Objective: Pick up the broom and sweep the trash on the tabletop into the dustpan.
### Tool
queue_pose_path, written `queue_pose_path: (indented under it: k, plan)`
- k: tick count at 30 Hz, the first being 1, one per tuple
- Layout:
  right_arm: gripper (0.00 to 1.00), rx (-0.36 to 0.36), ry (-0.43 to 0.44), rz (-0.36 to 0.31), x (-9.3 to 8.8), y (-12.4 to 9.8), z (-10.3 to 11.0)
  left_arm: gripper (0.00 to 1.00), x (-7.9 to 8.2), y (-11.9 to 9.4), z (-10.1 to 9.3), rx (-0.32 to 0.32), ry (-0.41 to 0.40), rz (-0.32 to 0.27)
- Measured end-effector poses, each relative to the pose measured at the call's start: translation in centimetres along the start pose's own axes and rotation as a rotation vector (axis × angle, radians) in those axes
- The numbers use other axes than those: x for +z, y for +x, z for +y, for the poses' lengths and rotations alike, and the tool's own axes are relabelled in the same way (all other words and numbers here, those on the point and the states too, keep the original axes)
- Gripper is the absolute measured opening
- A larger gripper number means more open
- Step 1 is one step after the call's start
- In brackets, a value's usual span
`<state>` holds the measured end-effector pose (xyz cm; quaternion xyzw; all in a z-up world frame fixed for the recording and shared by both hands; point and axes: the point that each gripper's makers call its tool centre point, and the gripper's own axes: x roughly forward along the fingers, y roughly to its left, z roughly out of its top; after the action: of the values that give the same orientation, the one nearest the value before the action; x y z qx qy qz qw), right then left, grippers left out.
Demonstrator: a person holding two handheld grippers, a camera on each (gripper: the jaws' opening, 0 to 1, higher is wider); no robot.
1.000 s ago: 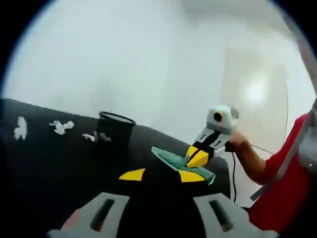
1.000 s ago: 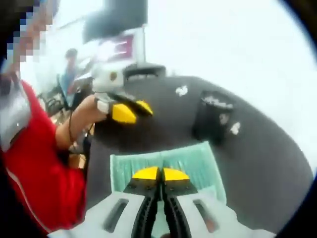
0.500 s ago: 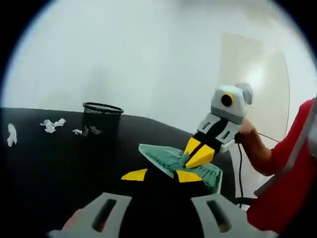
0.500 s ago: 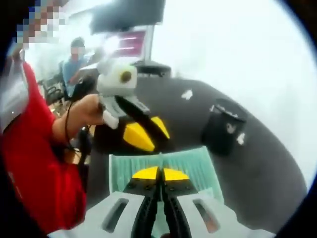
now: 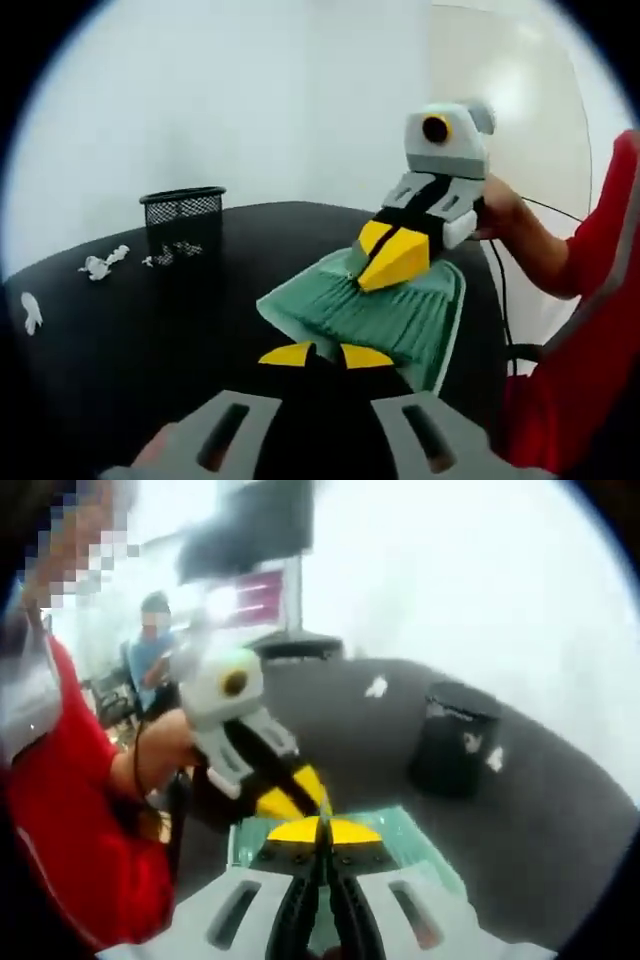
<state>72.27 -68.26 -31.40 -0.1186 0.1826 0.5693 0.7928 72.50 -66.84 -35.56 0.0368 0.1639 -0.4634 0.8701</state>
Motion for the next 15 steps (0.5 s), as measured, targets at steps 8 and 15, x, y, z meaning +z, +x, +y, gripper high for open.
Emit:
queue_pose_path:
  k: [8,15]
  plan:
    - [0.03,0.014,0.048,-0.202,3.6,-1.7,0.1,0.09,-0.2,0.4,-0.6,-0.011,0.03,0.016]
    - [0.04,-0.012,-0.107,-0.111,2.0,0.2,3.0,0.11,0.1,-2.7,3.8,0.182,0.02,-0.016]
